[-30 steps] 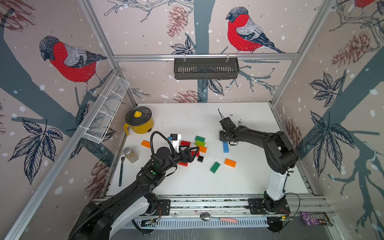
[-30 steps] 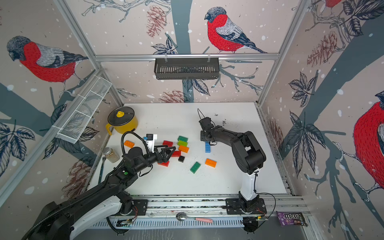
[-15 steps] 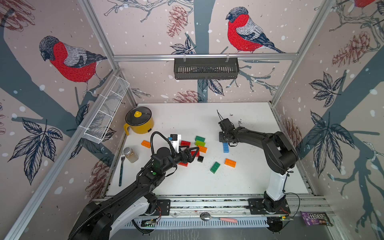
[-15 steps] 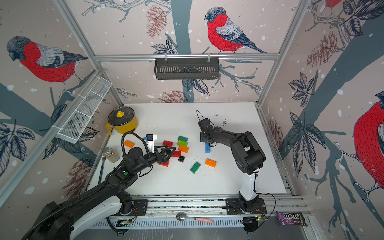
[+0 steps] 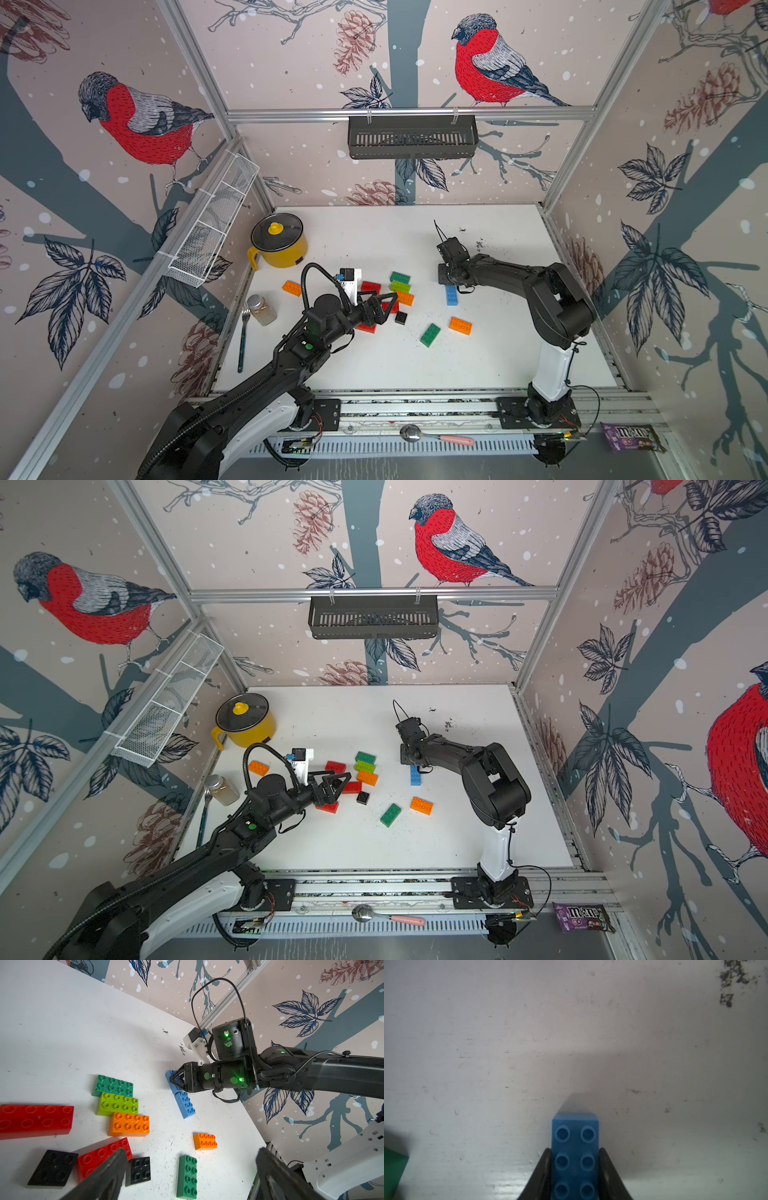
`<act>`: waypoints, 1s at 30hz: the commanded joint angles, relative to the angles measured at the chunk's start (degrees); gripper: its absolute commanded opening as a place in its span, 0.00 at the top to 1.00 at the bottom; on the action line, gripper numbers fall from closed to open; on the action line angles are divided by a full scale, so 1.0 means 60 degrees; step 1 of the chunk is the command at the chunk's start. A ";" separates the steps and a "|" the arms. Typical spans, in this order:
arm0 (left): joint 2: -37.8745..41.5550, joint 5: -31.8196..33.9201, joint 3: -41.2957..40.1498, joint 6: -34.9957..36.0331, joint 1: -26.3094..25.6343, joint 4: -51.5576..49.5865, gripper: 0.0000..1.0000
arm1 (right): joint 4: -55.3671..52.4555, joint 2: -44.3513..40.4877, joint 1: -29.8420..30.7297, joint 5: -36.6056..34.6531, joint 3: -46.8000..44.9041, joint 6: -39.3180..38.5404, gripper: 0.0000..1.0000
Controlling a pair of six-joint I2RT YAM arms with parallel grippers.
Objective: Assemble a small pinwheel with lego
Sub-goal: Assemble the lego brick at the center of the board.
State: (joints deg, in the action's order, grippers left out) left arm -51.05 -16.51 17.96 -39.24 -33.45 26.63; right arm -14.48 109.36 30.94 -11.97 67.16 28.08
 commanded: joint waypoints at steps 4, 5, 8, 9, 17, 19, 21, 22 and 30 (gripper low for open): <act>-0.0004 -0.0005 -0.0034 -0.0111 -0.0005 0.0439 0.03 | -0.0472 0.0087 -0.0012 -0.0144 -0.0045 -0.0123 0.65; -0.0007 -0.0002 -0.0034 -0.0114 -0.0006 0.0432 0.03 | -0.0486 0.0075 0.0007 -0.0170 -0.0051 -0.0122 0.63; 0.0012 0.0013 -0.0050 -0.0110 -0.0006 0.0410 0.03 | -0.0516 0.0091 -0.0004 -0.0246 -0.0046 -0.0101 0.61; 0.0008 0.0027 -0.0041 -0.0127 -0.0006 0.0418 0.03 | -0.0518 0.0080 0.0001 -0.0231 -0.0063 -0.0099 0.61; -0.0047 0.0042 -0.0059 -0.0157 -0.0004 0.0432 0.03 | -0.0443 -0.0054 0.0042 -0.0042 -0.0093 -0.0061 0.59; -0.0083 0.0046 -0.0063 -0.0172 -0.0006 0.0440 0.03 | -0.0420 -0.0096 0.0124 0.0013 -0.0075 -0.0069 0.58; -0.0105 0.0057 -0.0082 -0.0198 -0.0002 0.0440 0.03 | -0.0399 -0.0132 0.0167 0.0051 -0.0068 -0.0084 0.57; -0.0112 0.0061 -0.0078 -0.0198 -0.0005 0.0440 0.03 | -0.0400 -0.0141 0.0186 0.0074 -0.0053 -0.0092 0.56; -0.0095 0.0064 -0.0078 -0.0249 -0.0006 0.0396 0.03 | -0.0576 -0.0033 0.0169 -0.0159 0.0045 0.0021 0.56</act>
State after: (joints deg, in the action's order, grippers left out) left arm -51.90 -16.43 17.58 -40.29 -33.45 26.61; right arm -16.80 109.06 31.86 -11.68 66.98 28.12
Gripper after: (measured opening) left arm 0.973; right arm 0.437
